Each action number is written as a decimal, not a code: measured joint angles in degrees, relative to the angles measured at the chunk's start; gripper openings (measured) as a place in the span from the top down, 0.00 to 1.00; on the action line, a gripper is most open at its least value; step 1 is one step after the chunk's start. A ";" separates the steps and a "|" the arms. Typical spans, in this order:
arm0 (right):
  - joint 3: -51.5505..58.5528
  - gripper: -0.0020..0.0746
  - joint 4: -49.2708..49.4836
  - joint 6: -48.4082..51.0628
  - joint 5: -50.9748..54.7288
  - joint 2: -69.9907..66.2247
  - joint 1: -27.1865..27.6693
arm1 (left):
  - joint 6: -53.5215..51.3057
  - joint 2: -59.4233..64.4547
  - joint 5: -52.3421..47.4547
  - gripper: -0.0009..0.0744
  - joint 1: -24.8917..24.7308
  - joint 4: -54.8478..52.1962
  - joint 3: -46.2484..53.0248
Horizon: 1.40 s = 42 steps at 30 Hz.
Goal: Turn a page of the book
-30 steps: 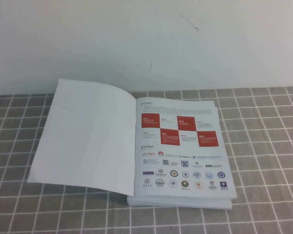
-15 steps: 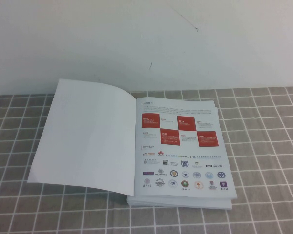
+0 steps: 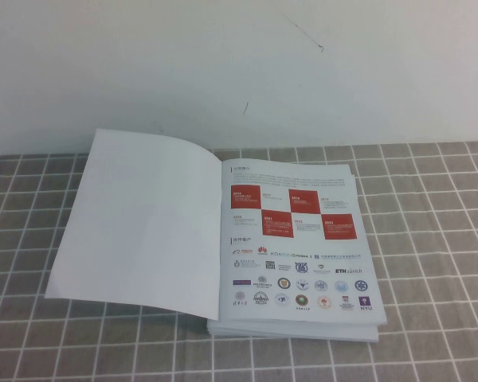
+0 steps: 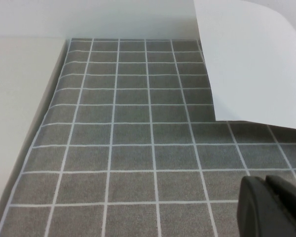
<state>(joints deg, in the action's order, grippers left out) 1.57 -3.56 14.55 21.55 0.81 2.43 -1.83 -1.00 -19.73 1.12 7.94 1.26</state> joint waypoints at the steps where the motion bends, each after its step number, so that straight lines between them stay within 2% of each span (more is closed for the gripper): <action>1: 0.00 0.98 -0.62 0.00 0.02 0.00 0.00 | -0.03 0.00 0.00 0.99 0.00 -0.11 0.00; 7: 0.00 0.98 -4.47 0.00 0.02 0.00 0.00 | -0.87 0.00 0.65 0.99 0.00 -0.56 0.00; 11: 0.09 0.98 -6.34 0.00 -3.65 0.00 0.00 | -1.30 0.00 7.54 0.99 0.00 -0.93 0.37; 19: 0.09 0.98 -7.06 -0.29 -35.86 0.00 0.00 | -0.92 0.00 38.16 0.99 0.00 -1.06 0.37; 23: 0.09 0.98 -7.39 -6.53 -48.50 0.00 0.00 | -0.44 0.00 50.35 0.99 0.00 -1.06 0.37; 27: 0.09 0.98 -7.52 -9.30 -55.73 0.00 0.00 | 1.36 0.00 57.14 0.99 0.00 -1.06 0.37; 31: 0.09 0.98 -7.62 -10.02 -57.41 0.00 0.00 | 1.83 0.00 60.99 0.99 0.00 -0.38 0.37; 34: -2.93 0.98 -7.62 -10.02 -51.80 0.00 0.00 | 3.26 0.00 56.75 0.99 0.00 0.62 -1.04; 42: -22.04 0.98 -6.52 -15.32 -17.95 -3.14 0.00 | 3.16 4.88 19.19 0.99 0.00 0.81 -19.01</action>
<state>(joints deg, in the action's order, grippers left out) -20.47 -10.08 -0.76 3.60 -2.33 2.43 1.33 3.88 -0.53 1.12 8.75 -17.75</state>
